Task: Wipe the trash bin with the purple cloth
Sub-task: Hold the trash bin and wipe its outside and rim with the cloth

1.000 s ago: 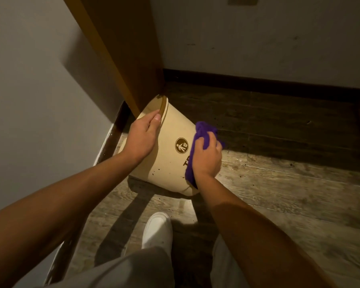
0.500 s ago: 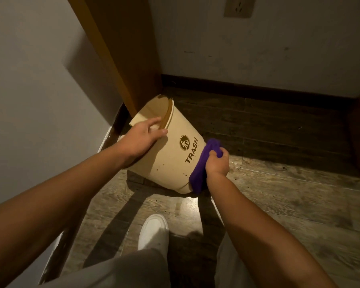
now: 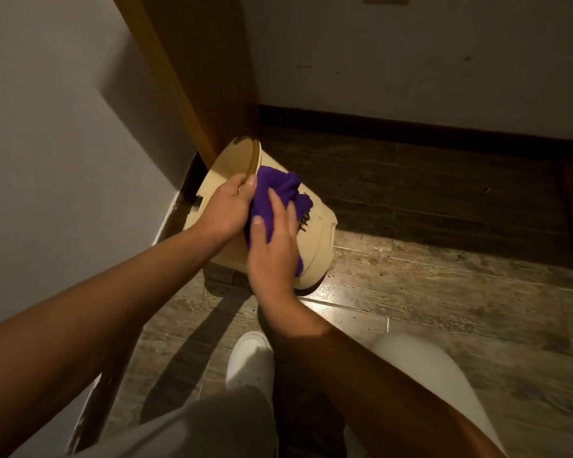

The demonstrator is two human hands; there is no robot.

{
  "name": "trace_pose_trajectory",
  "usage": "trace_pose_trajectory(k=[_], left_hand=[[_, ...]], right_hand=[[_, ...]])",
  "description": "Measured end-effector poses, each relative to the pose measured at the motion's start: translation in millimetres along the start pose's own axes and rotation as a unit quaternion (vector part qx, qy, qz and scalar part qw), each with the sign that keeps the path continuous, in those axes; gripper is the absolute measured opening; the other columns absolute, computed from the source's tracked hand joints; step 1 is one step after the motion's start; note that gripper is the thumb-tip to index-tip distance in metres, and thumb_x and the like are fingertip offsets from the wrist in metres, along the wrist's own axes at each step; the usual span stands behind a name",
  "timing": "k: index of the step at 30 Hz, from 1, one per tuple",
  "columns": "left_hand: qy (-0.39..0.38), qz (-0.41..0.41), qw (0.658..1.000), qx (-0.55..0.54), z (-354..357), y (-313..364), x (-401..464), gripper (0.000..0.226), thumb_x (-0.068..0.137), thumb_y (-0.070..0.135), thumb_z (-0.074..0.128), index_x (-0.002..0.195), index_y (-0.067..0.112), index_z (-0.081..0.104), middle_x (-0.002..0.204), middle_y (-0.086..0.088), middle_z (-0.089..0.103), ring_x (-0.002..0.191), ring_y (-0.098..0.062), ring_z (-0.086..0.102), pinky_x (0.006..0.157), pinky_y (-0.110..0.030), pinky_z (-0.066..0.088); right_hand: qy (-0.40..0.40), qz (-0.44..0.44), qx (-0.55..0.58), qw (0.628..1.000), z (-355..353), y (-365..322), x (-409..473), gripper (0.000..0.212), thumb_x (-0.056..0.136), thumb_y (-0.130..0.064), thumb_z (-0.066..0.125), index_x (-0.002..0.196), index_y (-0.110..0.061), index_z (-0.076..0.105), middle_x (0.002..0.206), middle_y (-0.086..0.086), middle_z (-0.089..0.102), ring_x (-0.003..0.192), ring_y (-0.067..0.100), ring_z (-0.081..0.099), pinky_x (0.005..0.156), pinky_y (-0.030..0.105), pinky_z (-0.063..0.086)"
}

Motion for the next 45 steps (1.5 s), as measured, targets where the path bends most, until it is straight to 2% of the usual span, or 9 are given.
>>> trace_pose_trajectory(k=[6,10,16,26,31,34,38,42,45], left_hand=[[0.031,-0.085,0.993,-0.075,-2,-8,9,0.037,0.109,0.035,0.040,0.132,0.014,0.060,0.118,-0.007,0.070,0.108,-0.018,0.067,0.094,-0.034,0.054],[0.059,-0.082,0.994,-0.046,-6,-16,5,0.035,0.108,0.043,0.036,0.119,0.021,0.062,0.102,-0.001,0.068,0.093,-0.014,0.065,0.067,-0.025,0.050],[0.074,-0.044,0.996,0.014,-11,-28,1,0.028,0.107,0.045,0.035,0.109,0.030,0.058,0.092,0.010,0.060,0.083,-0.004,0.055,0.062,-0.023,0.036],[0.064,-0.032,0.997,0.042,-19,-31,-3,0.031,0.105,0.049,0.037,0.111,0.030,0.060,0.095,0.012,0.062,0.086,-0.007,0.057,0.063,-0.025,0.037],[-0.070,-0.084,0.994,-0.013,-33,0,17,0.047,0.096,0.043,0.062,0.141,0.034,0.051,0.113,0.002,0.064,0.097,-0.021,0.066,0.070,-0.036,0.050],[-0.108,-0.036,0.990,0.082,-31,5,12,0.045,0.100,0.039,0.057,0.144,0.034,0.047,0.111,0.012,0.058,0.099,-0.017,0.060,0.075,-0.035,0.047],[-0.051,0.035,0.992,0.107,-22,-11,-7,0.040,0.106,0.047,0.041,0.132,0.022,0.059,0.110,0.012,0.061,0.099,-0.006,0.056,0.073,-0.027,0.041],[0.025,0.077,0.992,0.094,-16,0,4,0.040,0.110,0.039,0.035,0.110,0.014,0.066,0.095,0.004,0.066,0.083,-0.003,0.059,0.066,-0.025,0.040],[0.051,0.106,0.990,0.080,-10,-1,6,0.037,0.111,0.027,0.036,0.095,0.010,0.064,0.079,0.000,0.065,0.063,0.002,0.057,0.059,-0.018,0.042]], right_hand=[[0.043,-0.057,-0.177,0.982,8,-9,4,0.047,0.105,-0.043,0.041,0.150,-0.032,0.048,0.162,0.008,0.039,0.147,0.032,0.035,0.121,0.054,0.025],[0.056,-0.067,-0.258,0.962,-8,16,33,0.049,0.102,-0.049,0.040,0.146,-0.030,0.052,0.152,0.010,0.051,0.139,0.034,0.045,0.123,0.052,0.023],[0.100,0.099,-0.226,0.964,-62,71,72,0.046,0.103,-0.051,0.041,0.145,-0.033,0.051,0.146,0.007,0.053,0.125,0.031,0.054,0.100,0.046,0.047],[0.127,0.247,-0.252,0.927,-98,105,67,0.049,0.109,-0.047,0.036,0.150,-0.023,0.043,0.127,0.017,0.066,0.115,0.038,0.063,0.090,0.043,0.050],[0.197,0.183,-0.216,0.939,-109,80,80,0.046,0.109,-0.042,0.041,0.152,-0.026,0.044,0.143,0.010,0.059,0.124,0.034,0.060,0.092,0.042,0.048],[0.193,0.131,-0.158,0.959,-106,58,84,0.047,0.109,-0.042,0.042,0.153,-0.026,0.045,0.146,0.006,0.058,0.129,0.029,0.058,0.093,0.036,0.045],[0.166,0.038,-0.015,0.985,-84,15,70,0.046,0.108,-0.044,0.044,0.152,-0.031,0.043,0.147,0.001,0.056,0.127,0.021,0.058,0.100,0.041,0.053],[0.090,-0.080,-0.040,0.992,-37,-23,43,0.053,0.107,-0.041,0.044,0.158,-0.034,0.034,0.155,0.000,0.048,0.130,0.006,0.045,0.095,0.022,0.043],[0.044,-0.093,-0.166,0.981,-6,-24,21,0.055,0.107,-0.046,0.041,0.160,-0.038,0.028,0.165,0.008,0.033,0.147,0.031,0.036,0.115,0.050,0.036]])
Point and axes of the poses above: each hand's wrist, its own x-axis towards the middle knuckle, its own z-axis out of the palm, y = z × x, the point moved 2 cm from there along x, towards the middle knuckle
